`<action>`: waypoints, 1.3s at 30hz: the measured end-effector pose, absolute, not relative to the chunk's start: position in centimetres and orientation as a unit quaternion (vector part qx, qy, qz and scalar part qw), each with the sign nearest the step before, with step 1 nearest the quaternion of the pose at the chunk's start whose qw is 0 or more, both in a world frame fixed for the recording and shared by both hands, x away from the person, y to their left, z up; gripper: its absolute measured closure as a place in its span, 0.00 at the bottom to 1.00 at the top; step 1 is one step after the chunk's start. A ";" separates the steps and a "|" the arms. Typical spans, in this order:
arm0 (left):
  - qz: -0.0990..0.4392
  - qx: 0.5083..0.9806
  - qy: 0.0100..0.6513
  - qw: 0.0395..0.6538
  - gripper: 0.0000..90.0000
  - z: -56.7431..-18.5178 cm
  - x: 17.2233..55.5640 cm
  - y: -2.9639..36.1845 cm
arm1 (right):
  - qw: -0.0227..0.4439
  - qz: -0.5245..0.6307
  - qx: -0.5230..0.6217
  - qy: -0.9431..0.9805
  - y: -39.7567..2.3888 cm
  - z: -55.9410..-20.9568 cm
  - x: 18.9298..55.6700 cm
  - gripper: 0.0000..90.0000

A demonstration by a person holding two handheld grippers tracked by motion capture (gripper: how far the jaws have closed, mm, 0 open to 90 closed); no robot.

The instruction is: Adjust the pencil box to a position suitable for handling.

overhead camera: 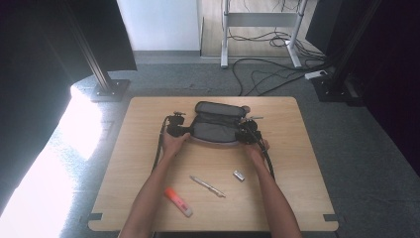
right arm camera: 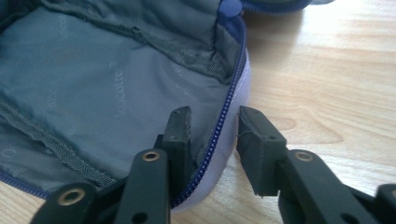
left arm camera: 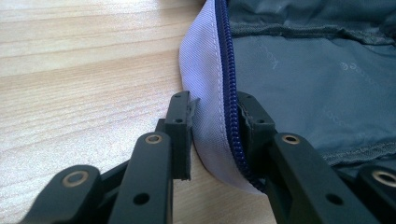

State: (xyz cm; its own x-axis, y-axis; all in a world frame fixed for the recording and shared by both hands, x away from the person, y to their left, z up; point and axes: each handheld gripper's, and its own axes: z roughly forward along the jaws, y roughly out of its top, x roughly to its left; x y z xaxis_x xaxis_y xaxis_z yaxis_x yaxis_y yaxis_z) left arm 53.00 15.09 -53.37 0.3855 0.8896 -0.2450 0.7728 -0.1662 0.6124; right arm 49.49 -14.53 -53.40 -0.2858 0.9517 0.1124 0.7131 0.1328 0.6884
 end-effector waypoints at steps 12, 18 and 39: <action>0.104 0.762 0.543 0.339 0.88 -53.1 53.0 14.9 | 0.195 0.315 0.574 0.730 -14.3 -53.4 49.5 0.92; 0.103 0.764 0.535 0.347 0.94 -52.9 52.8 14.7 | 0.194 0.327 0.578 0.723 -14.9 -53.2 49.4 0.96; 0.115 0.752 0.516 0.393 0.94 -49.2 51.2 15.5 | 0.229 0.375 0.556 0.706 -15.1 -49.9 47.8 0.96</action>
State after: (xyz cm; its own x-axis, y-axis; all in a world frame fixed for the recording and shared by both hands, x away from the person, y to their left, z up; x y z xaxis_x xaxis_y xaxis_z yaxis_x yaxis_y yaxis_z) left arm 51.20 15.46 -49.16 0.4413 0.8668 -0.2321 0.6856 -0.1588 0.7105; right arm 47.78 -15.14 -49.87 -0.2779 0.9560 0.0944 0.6128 0.1008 0.7838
